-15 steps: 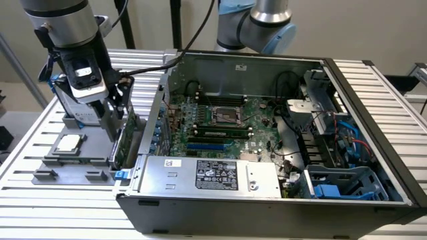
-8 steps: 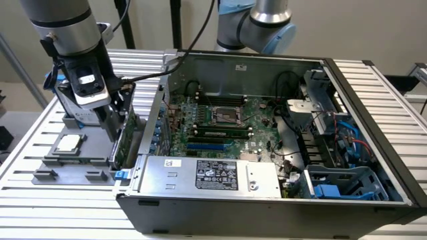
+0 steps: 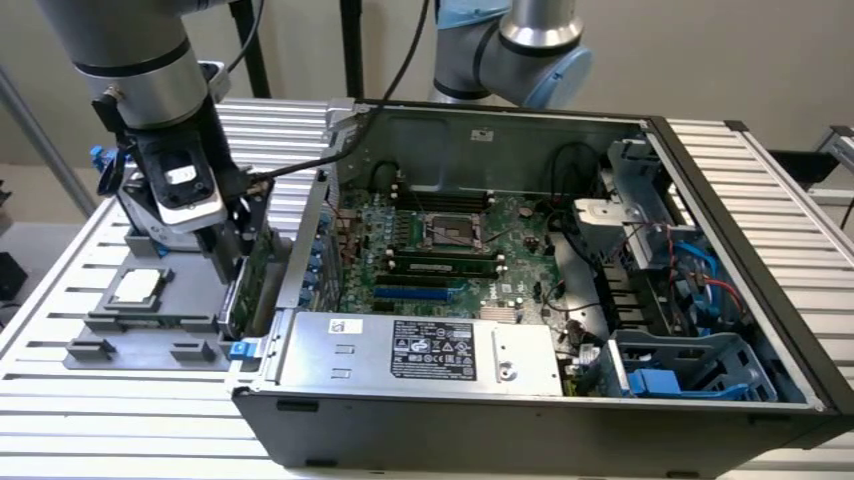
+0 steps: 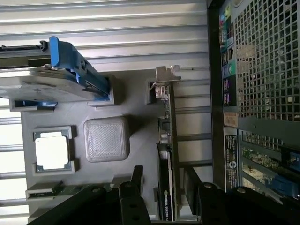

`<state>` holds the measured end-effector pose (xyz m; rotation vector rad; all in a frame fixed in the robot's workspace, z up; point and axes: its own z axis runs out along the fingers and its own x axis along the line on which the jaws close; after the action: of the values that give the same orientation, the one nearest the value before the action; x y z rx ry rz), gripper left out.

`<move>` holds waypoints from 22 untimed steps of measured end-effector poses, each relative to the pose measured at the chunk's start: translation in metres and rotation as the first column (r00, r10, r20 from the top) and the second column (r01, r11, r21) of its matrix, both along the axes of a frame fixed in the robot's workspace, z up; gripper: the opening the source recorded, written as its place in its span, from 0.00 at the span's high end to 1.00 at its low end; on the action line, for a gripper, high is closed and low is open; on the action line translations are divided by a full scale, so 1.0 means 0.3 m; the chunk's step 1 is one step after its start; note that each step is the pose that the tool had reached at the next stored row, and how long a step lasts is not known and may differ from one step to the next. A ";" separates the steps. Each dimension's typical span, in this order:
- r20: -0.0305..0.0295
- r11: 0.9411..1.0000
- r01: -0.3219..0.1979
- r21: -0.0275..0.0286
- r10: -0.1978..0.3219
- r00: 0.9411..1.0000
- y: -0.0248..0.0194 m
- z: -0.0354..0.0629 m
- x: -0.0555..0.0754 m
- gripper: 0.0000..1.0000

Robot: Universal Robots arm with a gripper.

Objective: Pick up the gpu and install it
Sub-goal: 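Pick up the gpu and move the gpu toward the slot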

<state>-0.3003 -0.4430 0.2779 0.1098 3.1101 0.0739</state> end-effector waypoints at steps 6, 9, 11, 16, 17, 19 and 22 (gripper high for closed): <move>0.000 1.000 0.000 0.000 0.000 1.000 0.000 -0.036 0.000 0.52; 0.000 1.000 0.000 0.000 0.000 1.000 0.000 -0.054 0.000 0.52; 0.000 1.000 0.000 0.000 0.000 1.000 0.000 -0.066 0.000 0.52; 0.000 1.000 0.000 0.000 0.000 1.000 0.000 -0.097 0.000 0.52; 0.000 1.000 0.000 0.000 0.000 1.000 0.000 -0.103 0.001 0.52; 0.001 1.000 0.000 0.000 0.000 1.000 0.000 -0.111 0.007 0.52; 0.001 1.000 0.000 0.000 0.000 1.000 0.000 -0.114 0.010 0.52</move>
<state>-0.2973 -0.4429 0.2438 0.1098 3.1096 0.0739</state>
